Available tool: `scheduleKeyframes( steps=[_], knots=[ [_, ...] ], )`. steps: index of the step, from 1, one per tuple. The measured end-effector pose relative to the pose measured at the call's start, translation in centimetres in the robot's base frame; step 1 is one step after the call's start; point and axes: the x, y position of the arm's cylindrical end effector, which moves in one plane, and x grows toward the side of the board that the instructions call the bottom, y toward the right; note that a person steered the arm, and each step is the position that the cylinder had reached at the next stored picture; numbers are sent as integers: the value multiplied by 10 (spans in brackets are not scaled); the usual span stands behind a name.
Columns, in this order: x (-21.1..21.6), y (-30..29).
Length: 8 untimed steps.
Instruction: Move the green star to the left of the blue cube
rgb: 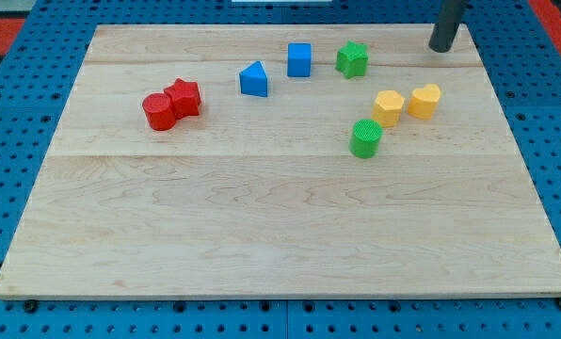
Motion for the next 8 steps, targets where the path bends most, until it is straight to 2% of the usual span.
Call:
scheduleKeyframes(
  steps=[2, 4, 8],
  knots=[
    [24, -6],
    [43, -50],
    [42, -129]
  ],
)
